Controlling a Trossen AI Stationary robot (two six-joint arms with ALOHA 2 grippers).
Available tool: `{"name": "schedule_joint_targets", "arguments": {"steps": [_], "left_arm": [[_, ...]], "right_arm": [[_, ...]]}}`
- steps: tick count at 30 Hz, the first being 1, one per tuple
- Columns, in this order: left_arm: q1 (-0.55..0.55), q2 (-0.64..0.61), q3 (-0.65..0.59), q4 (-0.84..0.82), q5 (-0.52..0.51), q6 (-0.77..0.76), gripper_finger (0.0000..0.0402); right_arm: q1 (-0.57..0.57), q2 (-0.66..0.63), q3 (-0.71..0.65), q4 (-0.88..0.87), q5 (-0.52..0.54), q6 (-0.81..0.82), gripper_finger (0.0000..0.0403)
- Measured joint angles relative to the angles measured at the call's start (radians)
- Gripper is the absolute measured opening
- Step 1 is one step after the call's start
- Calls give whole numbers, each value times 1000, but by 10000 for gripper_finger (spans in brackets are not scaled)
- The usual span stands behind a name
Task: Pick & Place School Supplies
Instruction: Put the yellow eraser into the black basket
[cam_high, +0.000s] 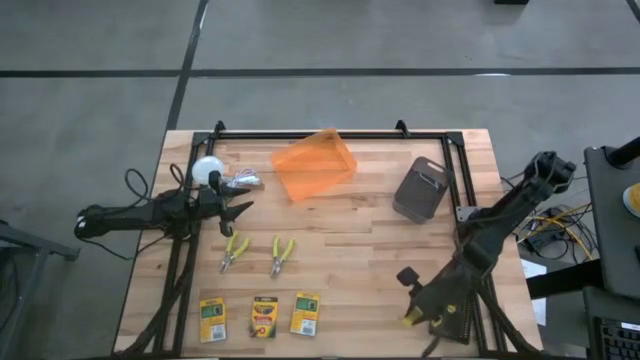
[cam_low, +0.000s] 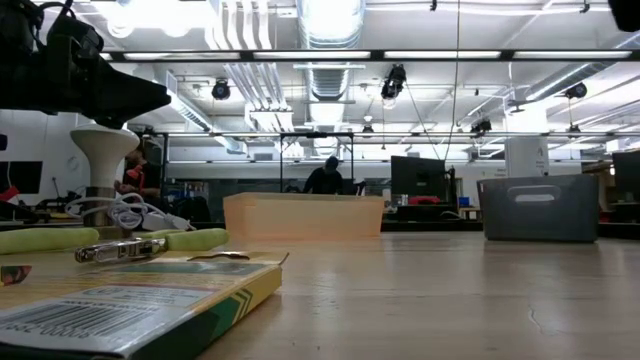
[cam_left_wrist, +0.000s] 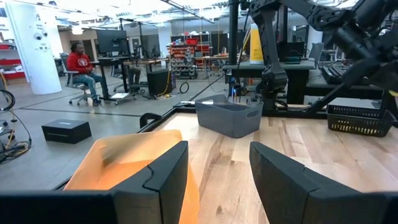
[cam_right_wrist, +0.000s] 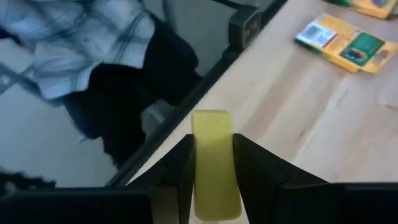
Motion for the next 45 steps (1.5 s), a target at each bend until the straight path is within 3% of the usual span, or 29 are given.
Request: {"name": "schedule_joint_targets", "arguments": {"steps": [6,10,16,29,45], "left_arm": [[0,0,0,0,0,0,179],[0,0,0,0,0,0,179],[0,0,0,0,0,0,179],[0,0,0,0,0,0,179],[0,0,0,0,0,0,179]], "right_arm": [[27,-66,-2,-149,-5,7,96],[29,-78,-2,-240,-70,7,96],[40,-78,-3,-287,-104,-26,96],[155,-100,-3,-282,-96,-37,96],[164,-197,-85,-282,-48,67,96]]}}
